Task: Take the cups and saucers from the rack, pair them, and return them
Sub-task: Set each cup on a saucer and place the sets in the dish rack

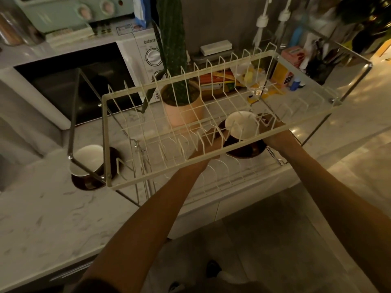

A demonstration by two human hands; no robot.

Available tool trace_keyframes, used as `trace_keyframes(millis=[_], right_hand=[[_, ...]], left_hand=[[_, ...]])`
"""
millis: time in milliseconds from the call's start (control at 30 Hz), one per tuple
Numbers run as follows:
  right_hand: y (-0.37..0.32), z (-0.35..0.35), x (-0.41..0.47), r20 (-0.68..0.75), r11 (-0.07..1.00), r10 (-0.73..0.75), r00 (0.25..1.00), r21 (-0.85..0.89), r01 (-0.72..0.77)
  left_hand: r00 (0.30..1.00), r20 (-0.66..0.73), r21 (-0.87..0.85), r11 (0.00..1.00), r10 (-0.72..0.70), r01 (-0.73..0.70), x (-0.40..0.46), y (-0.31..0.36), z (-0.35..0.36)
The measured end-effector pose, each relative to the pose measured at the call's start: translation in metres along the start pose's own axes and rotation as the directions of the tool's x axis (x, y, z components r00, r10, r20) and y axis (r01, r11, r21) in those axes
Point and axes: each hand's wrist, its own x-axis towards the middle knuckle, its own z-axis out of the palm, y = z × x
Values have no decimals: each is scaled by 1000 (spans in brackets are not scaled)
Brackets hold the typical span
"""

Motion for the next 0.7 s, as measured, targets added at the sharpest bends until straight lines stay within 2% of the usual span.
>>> trace_keyframes(millis=[100, 167, 267, 333, 400, 467, 533, 633, 700], right_hand=[[-7, 4, -9, -48, 978, -42, 998, -207, 31], [-18, 6, -19, -61, 949, -61, 996, -313, 39], [-37, 8, -35, -75, 893, -153, 985, -437, 106], [-53, 7, -48, -58, 879, -213, 975, -448, 166], [-71, 8, -61, -28, 905, -228, 973, -375, 201], [-90, 11, -75, 65, 923, -204, 977, -321, 214], [-107, 17, -92, 199, 903, -223, 954, -328, 279], [-132, 33, -116, 434, 830, -239, 868, -373, 415], [-146, 46, -131, 576, 773, -224, 786, -386, 504]], left_hand=[[997, -35, 71, 995, 74, -72, -10, 5, -1], [983, -41, 214, 963, 179, -166, -18, 12, -3], [965, -18, 445, 866, 263, -227, -33, 15, -8], [954, -18, 516, 820, 300, -248, -47, 10, -17], [945, 13, 588, 762, 327, -271, -67, 3, -30], [930, 96, 631, 701, 354, -332, -89, -4, -46], [906, 201, 699, 594, 372, -399, -113, -10, -62], [884, 336, 761, 459, 325, -458, -154, -21, -91], [889, 364, 811, 375, 277, -448, -182, -32, -111]])
